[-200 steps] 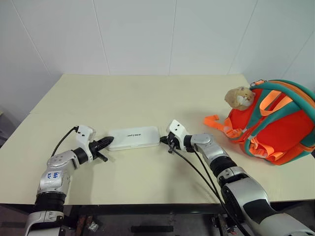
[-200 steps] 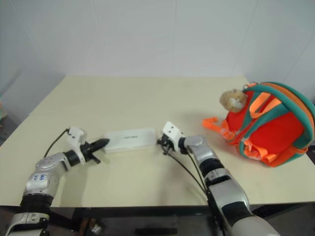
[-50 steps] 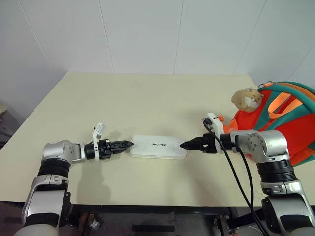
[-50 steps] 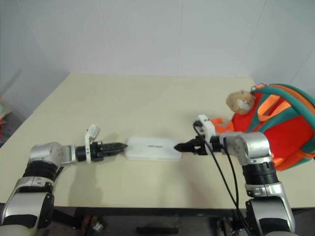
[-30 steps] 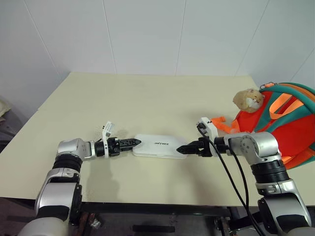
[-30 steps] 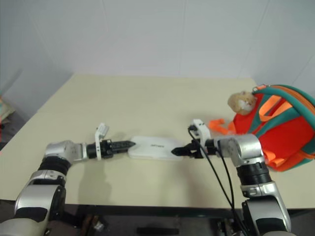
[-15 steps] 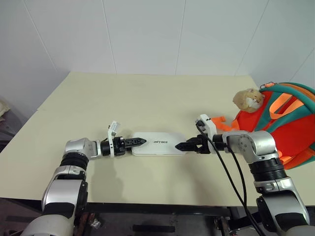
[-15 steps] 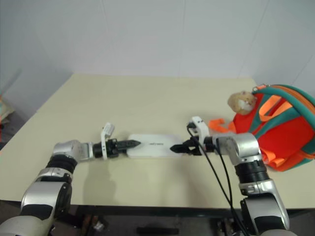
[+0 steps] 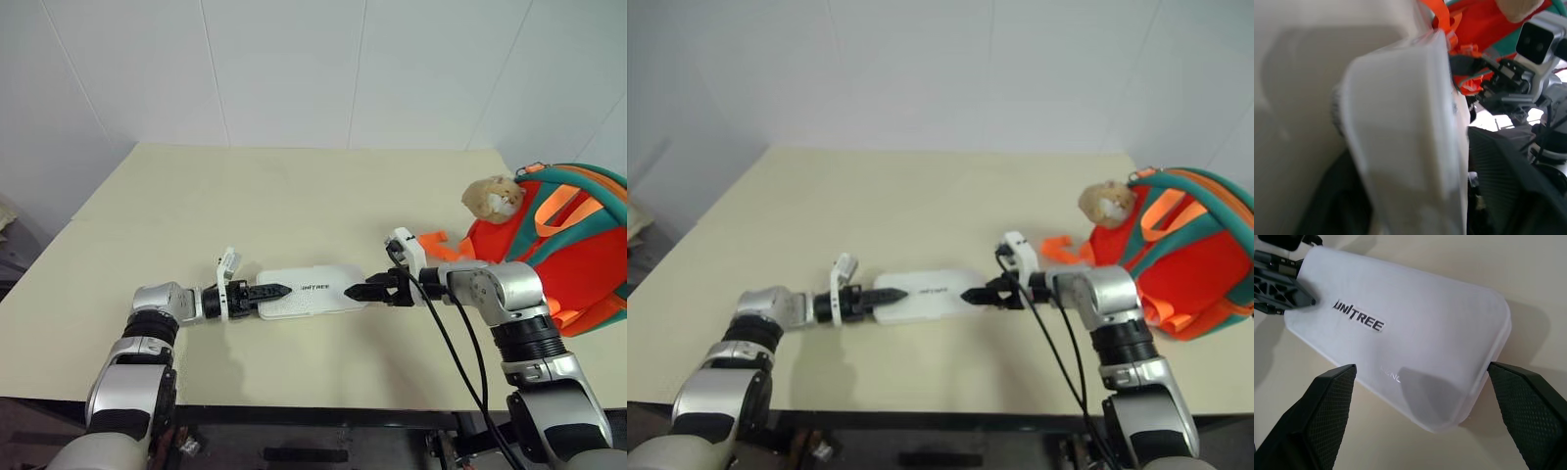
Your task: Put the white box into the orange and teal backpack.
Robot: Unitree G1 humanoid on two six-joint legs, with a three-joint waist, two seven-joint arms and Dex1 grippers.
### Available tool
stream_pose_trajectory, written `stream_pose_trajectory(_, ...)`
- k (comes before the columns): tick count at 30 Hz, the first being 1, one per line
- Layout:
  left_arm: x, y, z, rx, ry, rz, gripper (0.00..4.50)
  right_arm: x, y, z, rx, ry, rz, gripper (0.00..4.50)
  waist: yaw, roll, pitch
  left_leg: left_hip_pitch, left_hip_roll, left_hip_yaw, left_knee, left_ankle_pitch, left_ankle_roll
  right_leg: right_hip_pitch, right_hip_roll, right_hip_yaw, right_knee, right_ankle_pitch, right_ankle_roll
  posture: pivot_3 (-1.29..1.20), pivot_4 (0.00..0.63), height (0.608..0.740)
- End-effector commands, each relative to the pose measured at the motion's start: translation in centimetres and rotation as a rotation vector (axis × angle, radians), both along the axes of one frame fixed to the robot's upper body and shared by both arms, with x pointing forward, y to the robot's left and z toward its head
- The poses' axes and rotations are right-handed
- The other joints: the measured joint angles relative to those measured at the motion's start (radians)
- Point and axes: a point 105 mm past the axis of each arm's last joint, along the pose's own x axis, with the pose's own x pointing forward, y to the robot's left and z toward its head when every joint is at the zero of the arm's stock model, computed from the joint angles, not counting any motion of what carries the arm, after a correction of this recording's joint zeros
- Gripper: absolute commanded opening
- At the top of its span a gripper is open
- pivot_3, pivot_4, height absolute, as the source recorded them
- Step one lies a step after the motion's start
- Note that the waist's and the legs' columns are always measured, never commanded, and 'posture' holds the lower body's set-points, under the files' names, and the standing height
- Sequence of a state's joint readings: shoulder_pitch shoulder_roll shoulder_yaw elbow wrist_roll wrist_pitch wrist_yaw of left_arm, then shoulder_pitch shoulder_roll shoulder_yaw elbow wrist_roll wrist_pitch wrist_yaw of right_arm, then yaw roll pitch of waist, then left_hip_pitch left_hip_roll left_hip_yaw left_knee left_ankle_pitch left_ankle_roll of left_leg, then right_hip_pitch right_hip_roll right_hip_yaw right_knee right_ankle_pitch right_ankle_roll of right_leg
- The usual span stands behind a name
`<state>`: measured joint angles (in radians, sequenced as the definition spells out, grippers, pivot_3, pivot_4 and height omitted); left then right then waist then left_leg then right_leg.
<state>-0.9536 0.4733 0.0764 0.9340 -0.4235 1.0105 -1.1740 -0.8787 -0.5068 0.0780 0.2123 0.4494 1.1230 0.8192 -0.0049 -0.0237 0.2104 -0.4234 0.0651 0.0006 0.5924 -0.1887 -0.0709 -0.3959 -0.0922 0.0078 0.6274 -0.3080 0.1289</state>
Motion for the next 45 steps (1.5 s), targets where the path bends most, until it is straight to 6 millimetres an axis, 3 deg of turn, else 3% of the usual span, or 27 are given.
stream_pose_trajectory(1, -0.1, 0.7, 0.5, 0.012, -0.030, 0.006, 1.67, -0.1, 0.3, 0.8, 0.019, -0.039, 0.017, 4.50, 0.000, 0.000, 0.000, 0.000, 0.000, 0.000, 0.000, 0.000, 0.000, 0.000, 0.000, 0.000, 0.000, 0.000, 0.000, 0.00, 0.150, 0.740)
stream_pose_trajectory(3, -0.1, 1.1, 1.2, -0.003, -0.053, 0.007, 1.32, -0.1, 0.1, 0.7, 0.011, -0.050, 0.013, 4.50, -0.001, 0.000, 0.000, 0.000, 0.000, 0.000, 0.000, 0.000, 0.000, 0.000, 0.000, 0.000, 0.000, 0.000, 0.000, 0.00, 0.150, 0.740)
stream_pose_trajectory(8, -0.4, 1.5, 3.4, -0.039, -0.107, 0.008, 1.32, -0.6, -1.3, 2.1, 0.044, -0.133, -0.039, 4.50, -0.003, 0.000, 0.000, 0.000, 0.000, 0.000, 0.000, 0.000, 0.000, -0.001, 0.000, 0.000, 0.001, 0.000, 0.000, 0.00, 0.150, 0.740)
stream_pose_trajectory(14, -2.3, 2.2, 5.1, -0.011, -0.228, -0.028, 1.32, -2.6, -5.5, 4.7, 0.092, -0.280, -0.198, 4.50, 0.002, 0.000, 0.000, -0.001, 0.000, 0.000, -0.003, 0.002, -0.003, -0.001, 0.000, 0.001, -0.001, -0.001, 0.000, 0.00, 0.150, 0.740)
stream_pose_trajectory(19, -2.4, 3.0, 7.3, -0.070, -0.438, 0.019, 1.32, -5.2, -9.3, 6.5, 0.077, -0.404, -0.349, 4.50, 0.005, 0.000, 0.000, -0.001, 0.000, 0.001, -0.002, 0.001, -0.002, -0.001, 0.000, 0.001, -0.002, -0.001, 0.000, 0.00, 0.150, 0.740)
stream_pose_trajectory(27, -2.5, 3.1, 8.7, -0.149, -0.557, 0.027, 1.32, -9.8, -14.9, 9.7, 0.047, -0.595, -0.635, 4.50, 0.004, 0.000, 0.000, 0.000, 0.000, 0.001, -0.001, 0.000, 0.000, 0.000, -0.001, 0.001, -0.001, 0.000, -0.001, 0.00, 0.150, 0.740)
stream_pose_trajectory(34, -2.2, 2.7, 8.8, -0.152, -0.593, -0.007, 1.32, -11.7, -18.3, 8.5, -0.004, -0.562, -0.796, 4.50, 0.002, 0.000, 0.000, 0.000, 0.000, 0.001, -0.001, -0.001, 0.001, 0.000, -0.001, 0.001, -0.002, 0.000, -0.001, 0.00, 0.150, 0.740)
stream_pose_trajectory(37, -2.0, 2.4, 8.8, -0.144, -0.598, -0.017, 1.32, -11.9, -18.7, 8.0, -0.013, -0.540, -0.816, 4.50, 0.003, 0.000, 0.000, 0.000, 0.000, 0.001, -0.001, -0.001, 0.001, 0.000, -0.001, 0.001, -0.002, 0.000, -0.001, 0.00, 0.150, 0.740)
stream_pose_trajectory(45, -2.2, 2.2, 8.8, -0.144, -0.599, -0.021, 1.32, -9.0, -19.5, 7.0, 0.033, -0.486, -0.842, 4.50, 0.000, 0.000, 0.000, 0.000, 0.000, 0.001, 0.000, -0.001, 0.002, 0.000, -0.001, 0.002, -0.002, 0.000, -0.001, 0.00, 0.150, 0.740)
